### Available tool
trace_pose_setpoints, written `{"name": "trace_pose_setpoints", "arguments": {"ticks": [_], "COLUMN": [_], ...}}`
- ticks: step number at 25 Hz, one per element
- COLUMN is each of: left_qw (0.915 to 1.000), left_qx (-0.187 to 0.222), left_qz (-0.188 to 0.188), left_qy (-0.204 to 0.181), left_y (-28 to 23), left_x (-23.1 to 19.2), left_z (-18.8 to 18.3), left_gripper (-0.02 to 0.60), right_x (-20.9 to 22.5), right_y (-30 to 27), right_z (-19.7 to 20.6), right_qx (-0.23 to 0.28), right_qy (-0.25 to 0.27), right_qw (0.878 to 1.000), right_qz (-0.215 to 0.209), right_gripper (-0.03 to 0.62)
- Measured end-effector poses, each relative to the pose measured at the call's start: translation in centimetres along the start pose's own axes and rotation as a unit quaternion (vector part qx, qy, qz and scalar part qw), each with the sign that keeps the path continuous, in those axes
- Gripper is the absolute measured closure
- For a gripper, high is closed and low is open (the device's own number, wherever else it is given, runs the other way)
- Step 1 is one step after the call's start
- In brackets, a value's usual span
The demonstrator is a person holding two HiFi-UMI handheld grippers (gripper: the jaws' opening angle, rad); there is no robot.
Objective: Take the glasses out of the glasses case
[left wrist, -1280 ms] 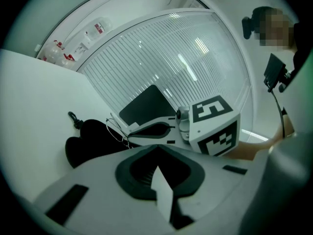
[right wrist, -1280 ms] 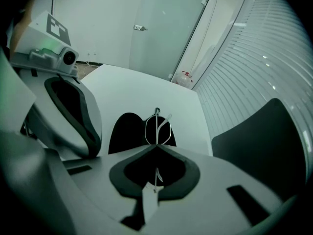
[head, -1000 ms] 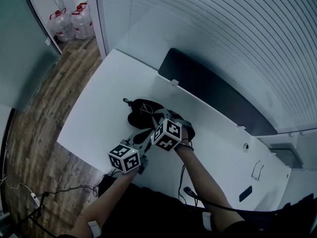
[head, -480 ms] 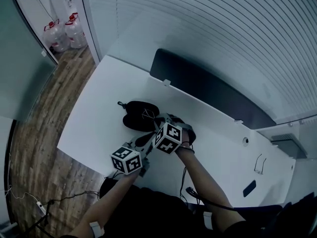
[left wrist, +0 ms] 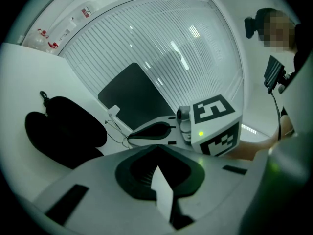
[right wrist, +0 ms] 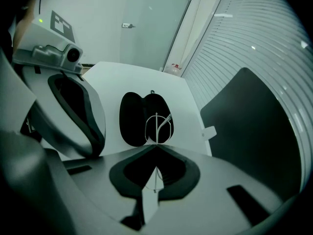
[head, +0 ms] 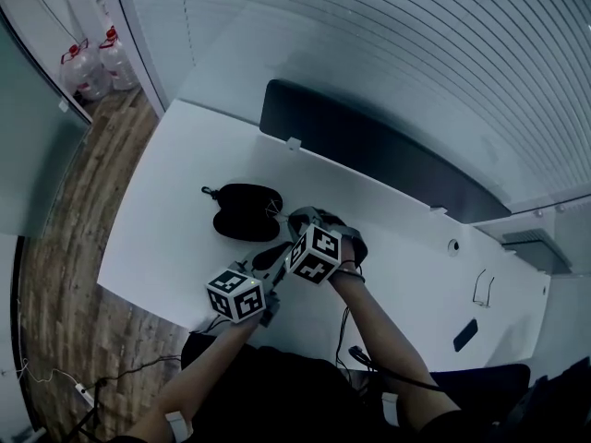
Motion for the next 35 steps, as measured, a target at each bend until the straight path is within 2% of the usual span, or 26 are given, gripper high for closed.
{"name": "trace_pose_setpoints", "arguments": {"ticks": [9,26,35], "left_qw": [0.9995,0.9978,0.9966], "left_qx": [-0.028,-0.045,-0.050], "left_qz": [0.008,0.014,0.003], "left_qy": [0.013,0.047,0.066], "left_y": [-1.6,-4.2,-4.7], "left_x": [-0.1,-1.2,-2.3], "left_z": [1.8,3.9,4.3], "left_gripper": [0.571,0.571,0.571], "right_x": [-0.9,-1.8,-2.2], "right_y": [-0.4,-1.8,-3.0], "right_z": [2.6,6.2,6.8], "right_qx": [-0.016,-0.046,-0.052], "right_qy": [-0.018,-0.031,-0.035], "right_qw": [1.000,0.997,0.996], "right_qz": [-0.017,-0.044,-0.064], "right_gripper": [0.577,0.577,0.577]}}
Point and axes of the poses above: the fingertips, and each gripper's own axes: y backward along the fingers, x to its right, z out of its underside, the point moved 1 cm from there along y, backward along the fingers, and after that the axes turned 13 degrees about y, right-handed, at the moved point
